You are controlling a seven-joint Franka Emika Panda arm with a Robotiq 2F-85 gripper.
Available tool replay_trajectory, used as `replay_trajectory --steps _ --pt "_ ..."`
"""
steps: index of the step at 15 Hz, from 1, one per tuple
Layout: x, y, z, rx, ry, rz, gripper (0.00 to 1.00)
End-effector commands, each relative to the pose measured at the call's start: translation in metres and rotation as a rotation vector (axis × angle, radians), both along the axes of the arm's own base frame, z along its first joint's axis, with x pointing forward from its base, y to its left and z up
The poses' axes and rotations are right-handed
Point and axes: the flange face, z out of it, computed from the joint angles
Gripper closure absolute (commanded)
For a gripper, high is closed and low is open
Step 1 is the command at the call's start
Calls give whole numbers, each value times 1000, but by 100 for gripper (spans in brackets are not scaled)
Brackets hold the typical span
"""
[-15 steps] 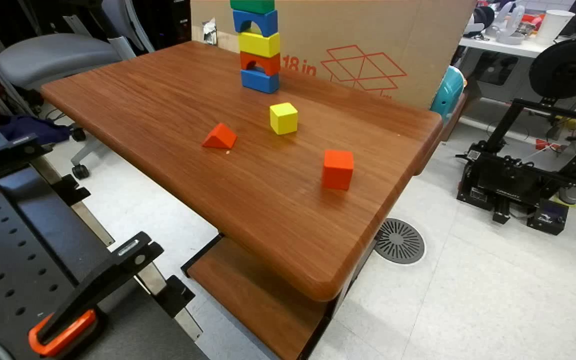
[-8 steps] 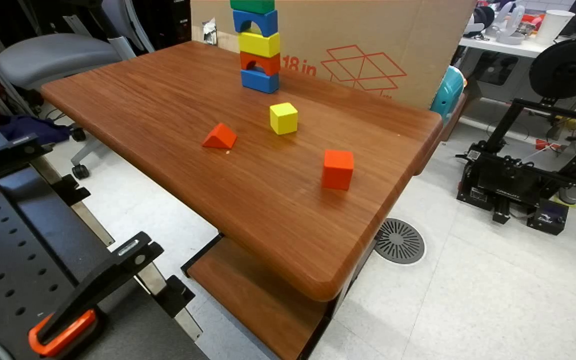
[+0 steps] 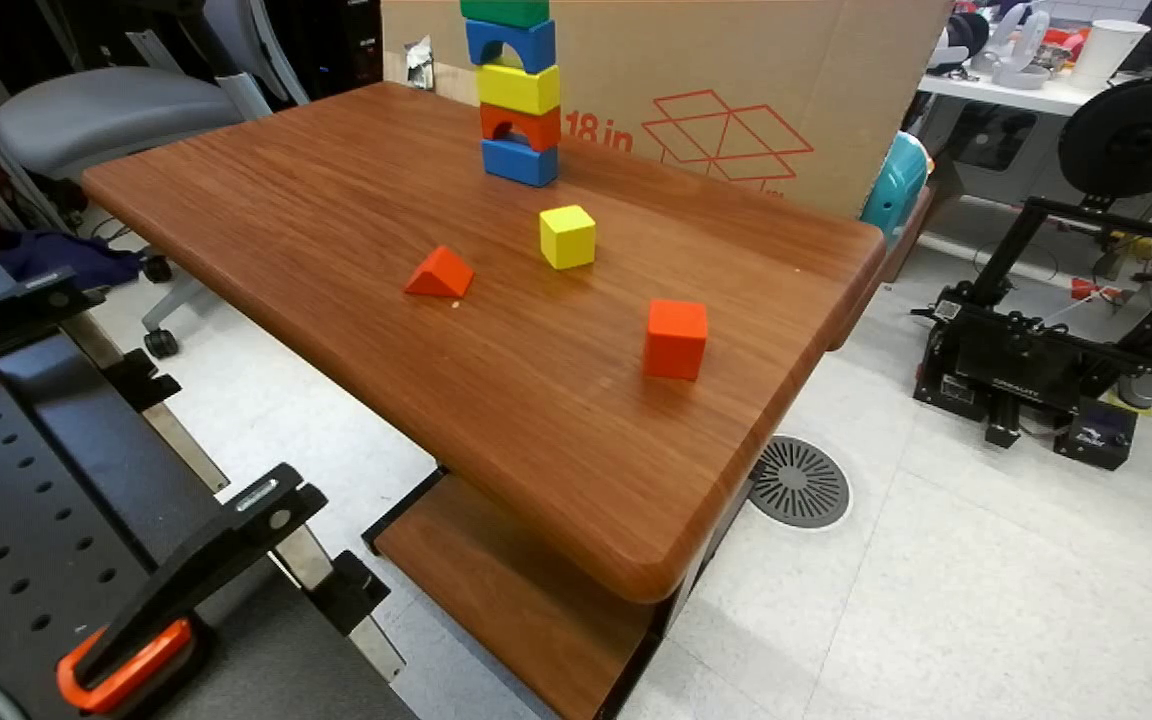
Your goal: Put the yellow block on the green block
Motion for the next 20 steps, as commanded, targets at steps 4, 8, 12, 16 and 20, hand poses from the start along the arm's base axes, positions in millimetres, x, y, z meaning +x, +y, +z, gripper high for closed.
replay_trajectory --steps 4,8,12,16,20 --pt "17 -20 2 70 1 -81 0" --pt "40 -44 -13 97 41 -156 0" --pt "72 -63 -40 96 93 -238 0" --pt "108 -80 -68 100 110 -319 0" --pt "145 -100 -98 113 147 -384 0"
